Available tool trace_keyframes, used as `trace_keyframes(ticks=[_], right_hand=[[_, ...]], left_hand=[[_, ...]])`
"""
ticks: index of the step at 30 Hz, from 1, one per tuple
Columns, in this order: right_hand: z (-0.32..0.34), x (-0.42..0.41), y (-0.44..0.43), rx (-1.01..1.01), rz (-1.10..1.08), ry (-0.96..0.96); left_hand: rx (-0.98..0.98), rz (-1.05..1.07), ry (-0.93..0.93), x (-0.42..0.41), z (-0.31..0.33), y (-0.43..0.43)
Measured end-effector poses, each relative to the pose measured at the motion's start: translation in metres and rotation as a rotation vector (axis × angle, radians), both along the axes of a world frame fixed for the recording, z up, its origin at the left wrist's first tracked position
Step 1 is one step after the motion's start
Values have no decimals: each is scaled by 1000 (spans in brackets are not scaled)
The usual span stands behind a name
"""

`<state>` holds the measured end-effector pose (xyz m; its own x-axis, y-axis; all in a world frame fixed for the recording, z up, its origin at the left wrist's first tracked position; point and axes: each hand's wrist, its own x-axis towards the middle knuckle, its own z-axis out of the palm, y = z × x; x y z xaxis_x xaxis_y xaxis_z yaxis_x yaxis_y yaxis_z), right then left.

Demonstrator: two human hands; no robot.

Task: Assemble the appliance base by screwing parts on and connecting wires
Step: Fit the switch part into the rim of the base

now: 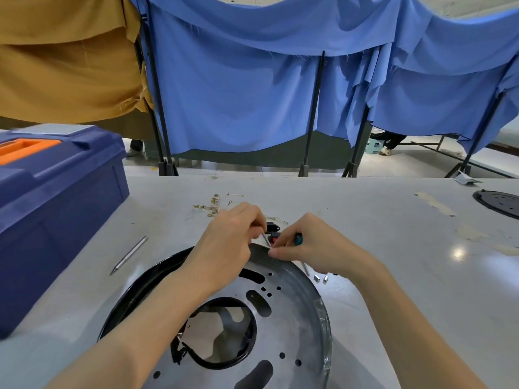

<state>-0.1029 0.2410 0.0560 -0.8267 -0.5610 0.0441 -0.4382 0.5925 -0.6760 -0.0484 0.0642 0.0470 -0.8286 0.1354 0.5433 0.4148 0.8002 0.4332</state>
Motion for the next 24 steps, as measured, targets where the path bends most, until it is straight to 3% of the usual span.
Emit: trace_keyframes(ticks=[7,14,24], right_hand=[[-5,-2,-1,24,31,-43],[-6,-2,0,17,39,-62],[-6,-1,3,13,29,-137]], left_hand=[[-126,-38,-183,-2,-7,1],[-149,-13,-204,0,-10,3],[-357,37,-163,2,-9,5]])
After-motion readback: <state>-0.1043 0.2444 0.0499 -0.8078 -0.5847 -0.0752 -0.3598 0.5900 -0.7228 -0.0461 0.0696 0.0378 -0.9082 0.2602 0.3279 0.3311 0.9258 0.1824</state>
